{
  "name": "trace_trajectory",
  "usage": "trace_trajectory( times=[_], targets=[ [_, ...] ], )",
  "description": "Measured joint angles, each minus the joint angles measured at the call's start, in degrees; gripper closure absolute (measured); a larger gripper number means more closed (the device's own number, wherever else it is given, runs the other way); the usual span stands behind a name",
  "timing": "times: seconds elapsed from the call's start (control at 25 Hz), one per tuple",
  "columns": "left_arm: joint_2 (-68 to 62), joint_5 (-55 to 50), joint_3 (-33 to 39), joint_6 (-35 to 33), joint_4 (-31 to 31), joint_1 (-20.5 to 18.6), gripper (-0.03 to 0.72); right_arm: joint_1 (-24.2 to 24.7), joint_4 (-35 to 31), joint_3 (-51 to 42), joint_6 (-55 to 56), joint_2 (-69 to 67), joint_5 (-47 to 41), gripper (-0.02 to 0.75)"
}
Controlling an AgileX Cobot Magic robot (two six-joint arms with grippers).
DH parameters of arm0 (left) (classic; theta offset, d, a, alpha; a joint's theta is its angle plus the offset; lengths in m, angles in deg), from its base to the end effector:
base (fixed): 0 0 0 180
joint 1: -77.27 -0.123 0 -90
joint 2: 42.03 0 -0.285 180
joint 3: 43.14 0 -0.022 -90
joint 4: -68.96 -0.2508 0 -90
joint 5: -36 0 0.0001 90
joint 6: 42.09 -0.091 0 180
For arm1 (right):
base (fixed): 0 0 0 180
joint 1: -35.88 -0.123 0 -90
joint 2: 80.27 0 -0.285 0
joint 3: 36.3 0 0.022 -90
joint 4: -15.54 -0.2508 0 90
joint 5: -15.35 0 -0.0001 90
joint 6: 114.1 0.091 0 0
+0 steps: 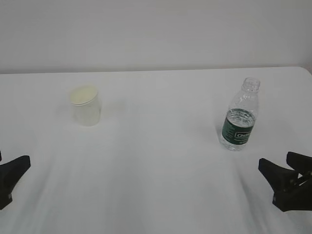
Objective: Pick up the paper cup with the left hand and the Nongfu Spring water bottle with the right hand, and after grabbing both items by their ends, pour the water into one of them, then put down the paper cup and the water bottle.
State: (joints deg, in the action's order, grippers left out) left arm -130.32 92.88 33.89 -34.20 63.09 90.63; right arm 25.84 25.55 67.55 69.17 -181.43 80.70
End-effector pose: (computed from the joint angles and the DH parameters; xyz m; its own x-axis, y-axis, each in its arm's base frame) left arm 0.1561 -0.0451 0.1419 -0.3341 -0.0041 -0.9425 0.2829 0.9534 -0.1045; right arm 0.1669 0.0441 0.1189 -0.3683 -0.0817 -0.9261 -0.3222 0.9456 0.0447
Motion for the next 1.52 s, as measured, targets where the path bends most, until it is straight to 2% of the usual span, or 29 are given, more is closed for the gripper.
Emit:
trace_trajectory(
  times=[0.16, 0.4, 0.84, 1.24, 1.52],
  targets=[
    [-7.1, 7.4, -0.1, 0.0, 0.0, 0.0, 0.203, 0.0, 0.0, 0.0, 0.0, 0.0, 0.0, 0.237],
    [-13.4, 8.4, -1.1, 0.1, 0.9, 0.0, 0.204, 0.0, 0.0, 0.0, 0.0, -0.1, 0.1, 0.237],
    [-13.6, 8.6, -1.1, 0.1, 2.0, 0.0, 0.204, 0.0, 0.1, 2.5, -8.0, -2.2, 0.3, 0.237],
    [-13.6, 8.7, -1.1, 0.1, 2.1, 0.0, 0.204, 0.0, 0.1, 4.2, -7.4, -7.0, 0.3, 0.234],
    [-13.6, 8.7, -1.1, 0.1, 2.1, 0.0, 0.204, 0.0, 0.1, 7.0, -5.9, -9.6, 0.4, 0.203]
  ],
)
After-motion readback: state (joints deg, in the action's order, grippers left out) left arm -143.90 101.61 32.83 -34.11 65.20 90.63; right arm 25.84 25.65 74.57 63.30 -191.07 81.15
